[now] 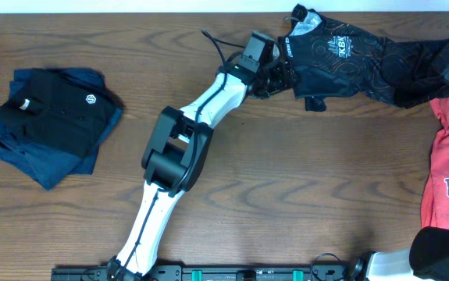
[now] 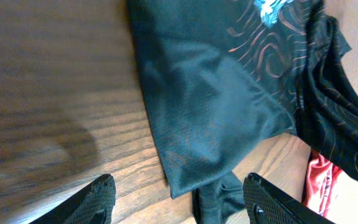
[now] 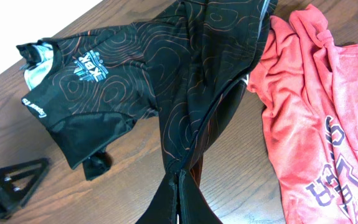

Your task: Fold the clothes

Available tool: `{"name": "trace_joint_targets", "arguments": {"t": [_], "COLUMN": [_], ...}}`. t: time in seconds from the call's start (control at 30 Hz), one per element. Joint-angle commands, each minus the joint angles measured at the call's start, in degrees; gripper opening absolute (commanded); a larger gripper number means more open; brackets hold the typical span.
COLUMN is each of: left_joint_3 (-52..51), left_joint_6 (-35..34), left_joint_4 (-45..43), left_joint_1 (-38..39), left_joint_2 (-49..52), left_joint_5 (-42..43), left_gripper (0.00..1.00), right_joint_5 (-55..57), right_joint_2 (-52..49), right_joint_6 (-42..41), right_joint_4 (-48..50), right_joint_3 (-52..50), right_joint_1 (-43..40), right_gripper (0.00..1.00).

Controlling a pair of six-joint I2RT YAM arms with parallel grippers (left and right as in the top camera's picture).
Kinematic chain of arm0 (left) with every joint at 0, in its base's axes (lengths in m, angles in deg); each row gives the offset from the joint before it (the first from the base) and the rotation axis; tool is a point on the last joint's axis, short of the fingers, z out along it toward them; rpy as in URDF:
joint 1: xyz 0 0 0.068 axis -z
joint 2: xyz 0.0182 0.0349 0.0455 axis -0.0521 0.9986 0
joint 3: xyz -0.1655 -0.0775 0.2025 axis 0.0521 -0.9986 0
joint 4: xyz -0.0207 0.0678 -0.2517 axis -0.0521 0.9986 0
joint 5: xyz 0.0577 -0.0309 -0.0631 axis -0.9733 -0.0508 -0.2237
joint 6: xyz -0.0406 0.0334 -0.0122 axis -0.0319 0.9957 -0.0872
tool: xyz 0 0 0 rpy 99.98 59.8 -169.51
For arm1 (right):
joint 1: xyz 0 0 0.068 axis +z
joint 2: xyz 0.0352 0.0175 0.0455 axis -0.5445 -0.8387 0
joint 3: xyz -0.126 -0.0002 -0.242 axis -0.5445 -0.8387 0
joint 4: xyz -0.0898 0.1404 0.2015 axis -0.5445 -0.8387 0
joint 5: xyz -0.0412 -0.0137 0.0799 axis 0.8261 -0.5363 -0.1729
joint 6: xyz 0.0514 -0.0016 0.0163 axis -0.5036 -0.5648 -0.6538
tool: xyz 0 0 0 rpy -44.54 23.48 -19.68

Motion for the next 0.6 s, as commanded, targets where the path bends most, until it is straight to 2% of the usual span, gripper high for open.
{"name": "trace_joint_targets", "arguments": {"t": [0.0, 0.17, 0.57], "left_joint_3": [-0.2, -0.2, -0.2], "left_joint_6": [-4.8, -11.5, -21.1], "left_joint_4": [-0.9, -5.0, -13.7], "left_joint_1": [0.5, 1.6, 3.5], "left_joint_2": [2.4, 4.4, 8.6], "left_joint_5": [1.0, 1.0, 1.2], "left_gripper": [0.68, 0.68, 0.67], "right_joint_5": [0.4, 0.4, 0.4], "right_joint_2": [0.4, 0.4, 0.4], "right_joint_6": [0.7, 0.8, 0.8], "right_joint_4": [0.0, -0.2, -0.3], "right_joint_3": [0.1, 0.1, 0.1], "right_joint_1": [0.4, 0.4, 0.4], "right_gripper": [0.01, 0.01, 0.01]}}
